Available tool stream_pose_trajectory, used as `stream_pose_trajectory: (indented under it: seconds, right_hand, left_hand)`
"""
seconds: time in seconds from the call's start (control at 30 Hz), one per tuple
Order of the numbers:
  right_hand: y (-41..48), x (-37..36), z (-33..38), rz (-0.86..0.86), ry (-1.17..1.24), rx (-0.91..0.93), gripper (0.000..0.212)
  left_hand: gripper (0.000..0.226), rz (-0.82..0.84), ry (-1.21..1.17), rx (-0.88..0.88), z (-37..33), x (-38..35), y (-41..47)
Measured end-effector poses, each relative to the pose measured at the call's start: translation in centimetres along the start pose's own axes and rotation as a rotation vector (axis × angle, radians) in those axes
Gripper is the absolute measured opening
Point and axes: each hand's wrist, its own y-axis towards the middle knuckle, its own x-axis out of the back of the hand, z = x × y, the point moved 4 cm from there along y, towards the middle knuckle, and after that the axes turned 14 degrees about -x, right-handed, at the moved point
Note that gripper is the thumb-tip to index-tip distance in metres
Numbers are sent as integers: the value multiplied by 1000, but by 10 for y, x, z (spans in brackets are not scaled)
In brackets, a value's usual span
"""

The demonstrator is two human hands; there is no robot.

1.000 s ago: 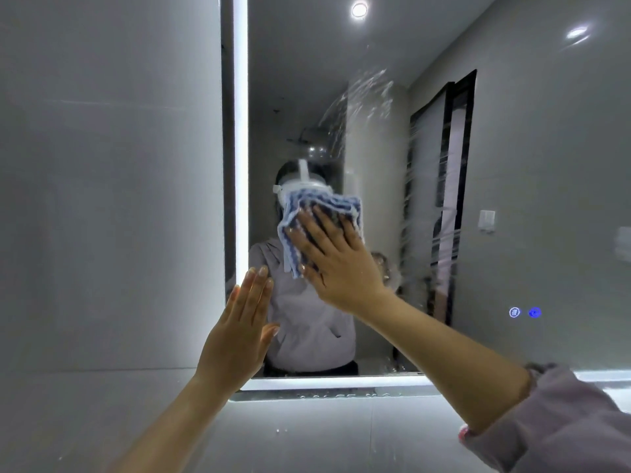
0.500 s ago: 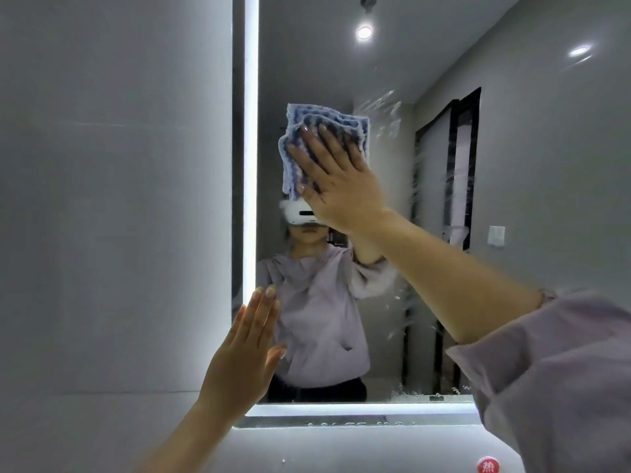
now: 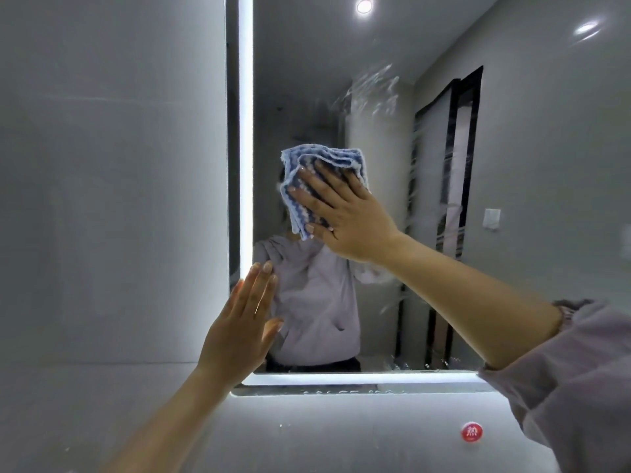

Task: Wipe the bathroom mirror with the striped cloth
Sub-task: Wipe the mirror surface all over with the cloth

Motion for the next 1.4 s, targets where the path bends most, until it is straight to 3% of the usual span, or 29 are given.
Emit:
stream_pose_trajectory:
  seconds: [0.13,0.27,0.5,0.8,1.0,1.17,1.4]
  right_hand:
    - [26,11,-14,9,-5,-26,59]
    - [46,16,-23,32,-7,-92,61]
    - [73,22,-40,4,-26,-88,61]
    - [80,21,-49,-48,58,-331,61]
    - [17,6,-28,-90,93,-232,59]
    - [32,13,-51,-54,-36,-75,59]
    - [87,40,-96,37,-52,-290,63]
  left_hand:
    - [68,-95,-6,16,6,25,15]
    - [81,-198,12,167,27,57,48]
    - [89,-188,19,314,36,62,79]
    - [90,-183,84,322,39,46,77]
    - [90,-193,59,332,39,45,76]
    - [90,-170,56,326,36,49,76]
    - [89,-127,63,335,36,54,74]
